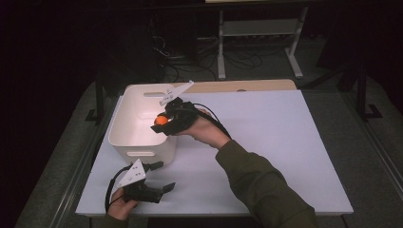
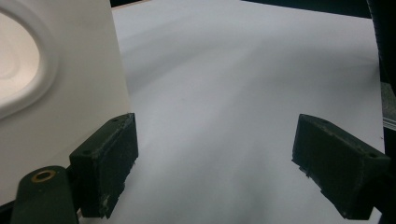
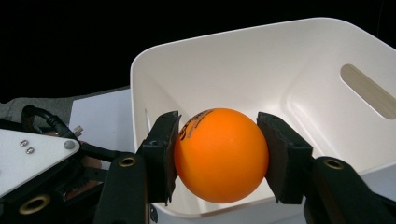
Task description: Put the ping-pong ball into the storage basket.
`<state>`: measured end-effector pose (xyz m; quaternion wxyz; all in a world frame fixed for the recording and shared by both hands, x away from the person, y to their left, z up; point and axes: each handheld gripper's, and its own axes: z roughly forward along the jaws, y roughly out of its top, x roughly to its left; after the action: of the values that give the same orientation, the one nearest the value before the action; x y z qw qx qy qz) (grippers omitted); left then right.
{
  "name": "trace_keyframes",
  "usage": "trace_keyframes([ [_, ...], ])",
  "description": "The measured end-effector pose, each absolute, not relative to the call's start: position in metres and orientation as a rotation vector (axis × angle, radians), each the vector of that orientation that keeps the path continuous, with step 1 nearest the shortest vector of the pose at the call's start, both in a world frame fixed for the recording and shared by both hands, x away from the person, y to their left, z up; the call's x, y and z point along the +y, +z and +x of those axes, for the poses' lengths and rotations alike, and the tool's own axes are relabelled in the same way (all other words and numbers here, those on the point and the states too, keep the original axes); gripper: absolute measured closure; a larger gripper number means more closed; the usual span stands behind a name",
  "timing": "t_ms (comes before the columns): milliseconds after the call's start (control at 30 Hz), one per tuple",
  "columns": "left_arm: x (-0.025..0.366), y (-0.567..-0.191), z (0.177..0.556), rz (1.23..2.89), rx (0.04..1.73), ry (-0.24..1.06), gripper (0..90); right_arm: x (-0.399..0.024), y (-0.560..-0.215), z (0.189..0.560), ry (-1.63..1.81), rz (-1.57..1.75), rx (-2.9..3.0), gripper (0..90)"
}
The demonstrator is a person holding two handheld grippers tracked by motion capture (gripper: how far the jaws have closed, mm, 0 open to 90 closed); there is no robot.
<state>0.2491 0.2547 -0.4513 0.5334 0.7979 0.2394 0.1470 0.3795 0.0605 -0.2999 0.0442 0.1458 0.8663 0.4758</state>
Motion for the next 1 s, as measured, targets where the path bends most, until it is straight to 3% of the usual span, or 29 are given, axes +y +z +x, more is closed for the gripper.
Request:
trace_keyframes([
  [800, 0.254, -0.451, 0.249, 1.901, 0.569, 0.350, 14.1, 0.093, -0.315, 0.383, 1.360, 0.427, 2.729, 49.1],
  [1000, 0.254, -0.451, 0.249, 1.900, 0.568, 0.350, 14.1, 0.095, -0.316, 0.383, 1.357, 0.433, 2.731, 44.1],
])
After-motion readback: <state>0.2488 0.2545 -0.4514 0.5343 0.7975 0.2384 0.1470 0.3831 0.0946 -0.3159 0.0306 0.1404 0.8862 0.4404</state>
